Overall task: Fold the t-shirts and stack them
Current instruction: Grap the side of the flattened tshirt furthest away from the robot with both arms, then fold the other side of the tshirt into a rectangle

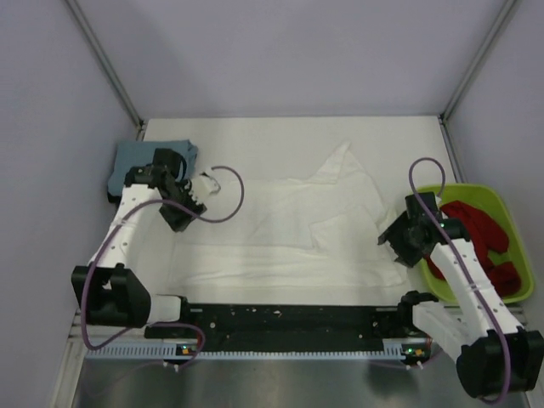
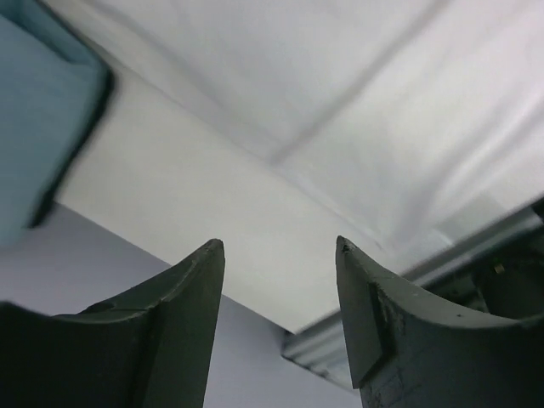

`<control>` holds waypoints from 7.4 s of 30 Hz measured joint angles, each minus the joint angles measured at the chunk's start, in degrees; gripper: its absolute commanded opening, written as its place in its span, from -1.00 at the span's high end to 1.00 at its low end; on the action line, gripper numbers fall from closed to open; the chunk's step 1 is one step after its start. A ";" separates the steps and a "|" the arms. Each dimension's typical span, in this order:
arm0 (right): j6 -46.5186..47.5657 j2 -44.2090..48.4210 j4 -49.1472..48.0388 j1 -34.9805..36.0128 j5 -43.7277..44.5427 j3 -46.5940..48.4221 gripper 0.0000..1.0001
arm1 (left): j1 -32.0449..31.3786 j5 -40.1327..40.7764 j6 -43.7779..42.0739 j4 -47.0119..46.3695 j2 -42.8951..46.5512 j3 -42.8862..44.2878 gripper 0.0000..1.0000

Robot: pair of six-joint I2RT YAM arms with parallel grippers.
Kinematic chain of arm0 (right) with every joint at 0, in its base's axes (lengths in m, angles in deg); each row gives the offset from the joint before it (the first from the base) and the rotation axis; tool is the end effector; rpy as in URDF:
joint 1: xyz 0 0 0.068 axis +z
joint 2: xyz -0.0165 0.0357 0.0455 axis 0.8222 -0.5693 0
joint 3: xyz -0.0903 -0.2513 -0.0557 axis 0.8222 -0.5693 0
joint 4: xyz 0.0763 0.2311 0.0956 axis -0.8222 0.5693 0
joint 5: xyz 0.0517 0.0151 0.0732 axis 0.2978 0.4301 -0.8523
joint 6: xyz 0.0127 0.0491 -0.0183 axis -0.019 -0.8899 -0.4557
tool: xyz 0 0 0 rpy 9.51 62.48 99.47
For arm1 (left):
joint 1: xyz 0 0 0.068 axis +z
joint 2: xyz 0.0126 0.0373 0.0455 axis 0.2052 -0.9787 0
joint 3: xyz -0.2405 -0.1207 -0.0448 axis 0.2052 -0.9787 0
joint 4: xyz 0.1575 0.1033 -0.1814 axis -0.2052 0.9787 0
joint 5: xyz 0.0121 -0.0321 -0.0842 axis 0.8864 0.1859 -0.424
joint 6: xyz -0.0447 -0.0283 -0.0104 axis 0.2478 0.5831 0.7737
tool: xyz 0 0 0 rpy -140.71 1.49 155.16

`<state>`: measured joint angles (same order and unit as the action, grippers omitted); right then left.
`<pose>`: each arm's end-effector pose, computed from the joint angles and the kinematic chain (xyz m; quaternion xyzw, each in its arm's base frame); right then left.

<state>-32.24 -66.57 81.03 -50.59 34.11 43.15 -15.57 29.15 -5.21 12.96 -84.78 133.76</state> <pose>0.1504 0.0095 0.2184 0.4170 0.8958 0.0373 0.1493 0.2239 -0.0159 0.2741 0.4480 0.8888 0.0197 0.0951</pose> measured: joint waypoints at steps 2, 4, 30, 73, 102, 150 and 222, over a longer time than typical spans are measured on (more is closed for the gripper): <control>3.10 3.67 -0.98 3.21 -2.01 3.96 -0.44 | 0.13 -2.58 0.24 -2.08 -2.64 8.09 -0.20; 6.73 6.01 -2.36 4.83 -3.39 8.20 -0.53 | 0.17 -4.96 -0.31 -3.87 -5.99 14.84 -0.19; 25.66 -86.88 -24.92 1.55 -14.36 87.30 -0.35 | 1.31 -10.38 -5.90 -7.58 -52.68 48.74 -0.25; 23.96 -42.01 -34.91 -0.96 -20.55 44.37 1.00 | 2.67 -9.88 -10.40 -1.64 -39.74 32.39 1.00; 22.34 -3.43 -22.43 -0.33 -19.37 10.73 1.00 | -2.49 -2.89 -11.19 -8.81 -11.43 -7.67 0.33; 18.47 -54.34 -42.47 -0.33 -16.81 29.51 1.00 | -51.43 -14.91 6.08 -29.53 -53.81 40.74 0.13; 6.69 -4.17 -5.73 3.80 -8.17 -6.93 1.00 | -49.66 -37.73 -4.28 -17.11 -42.73 24.79 1.00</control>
<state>-25.56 -70.74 75.31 -46.79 25.94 36.23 -65.23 -8.58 -9.49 -4.16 -127.51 158.54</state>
